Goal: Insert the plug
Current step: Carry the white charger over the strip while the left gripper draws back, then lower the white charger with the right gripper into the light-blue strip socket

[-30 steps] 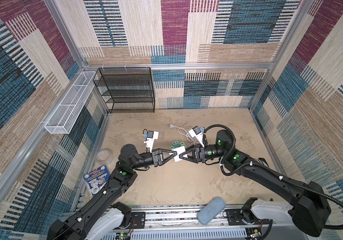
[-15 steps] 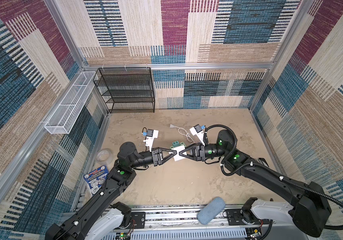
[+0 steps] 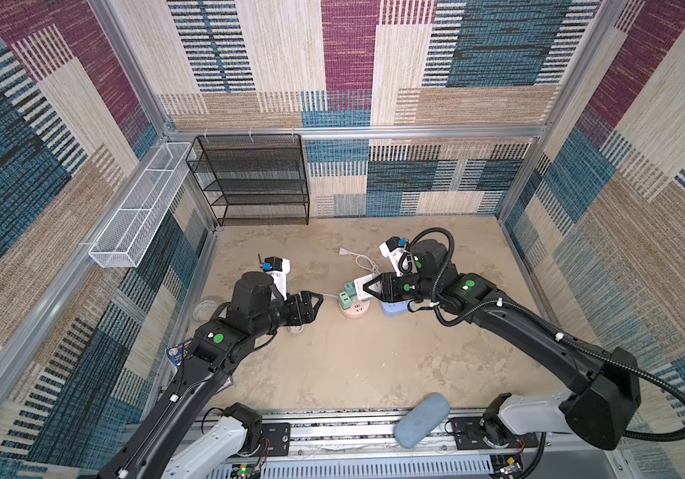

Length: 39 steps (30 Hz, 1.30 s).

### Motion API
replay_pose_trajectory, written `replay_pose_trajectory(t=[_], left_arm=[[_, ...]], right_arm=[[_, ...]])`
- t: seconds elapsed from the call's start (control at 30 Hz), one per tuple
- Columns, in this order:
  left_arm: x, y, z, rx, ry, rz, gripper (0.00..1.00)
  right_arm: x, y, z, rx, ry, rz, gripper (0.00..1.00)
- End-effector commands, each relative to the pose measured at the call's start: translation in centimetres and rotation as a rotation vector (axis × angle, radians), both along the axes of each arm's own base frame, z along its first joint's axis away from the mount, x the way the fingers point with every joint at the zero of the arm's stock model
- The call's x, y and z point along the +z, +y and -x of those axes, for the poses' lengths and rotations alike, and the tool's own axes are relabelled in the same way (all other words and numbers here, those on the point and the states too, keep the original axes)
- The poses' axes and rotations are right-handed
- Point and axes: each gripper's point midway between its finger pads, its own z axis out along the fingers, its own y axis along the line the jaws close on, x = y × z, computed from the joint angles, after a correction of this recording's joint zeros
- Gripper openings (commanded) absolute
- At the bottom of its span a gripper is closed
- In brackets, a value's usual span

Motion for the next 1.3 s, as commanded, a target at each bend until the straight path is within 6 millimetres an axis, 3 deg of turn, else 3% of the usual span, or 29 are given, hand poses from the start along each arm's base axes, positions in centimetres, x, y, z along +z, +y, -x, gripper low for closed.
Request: replay_pose_trajectory(t=[0.0, 0.23, 0.53, 0.9, 1.27], left_arm=[[-2.4, 2.5, 0.4, 0.060, 0.041, -0.154, 0.78], [-2.8, 1.9, 0.5, 0.038, 0.047, -0.127, 0.77], [-3.2, 1.0, 0.5, 0.006, 0.069, -0.095, 0.77], [-3.4, 0.4, 0.6, -0.020, 0.074, -0.069, 0.76], [-3.5, 0.1, 0.6, -0.031, 0.078, -0.059, 0.76]], right_arm=[[-3.0, -4.1, -1.6, -0.132, -0.017, 0.281, 0.00], [-6.0, -9.4, -2.8, -0.199, 0.014, 0.606, 0.00], [-8.2, -12.6, -4.5, -0.221, 0.054, 0.643, 0.00], [-10.9, -12.2, -6.7, -0.167, 0.102, 0.601, 0.00], [-13.0, -12.2, -7.2, -0.146, 0.140, 0.638, 0.00]])
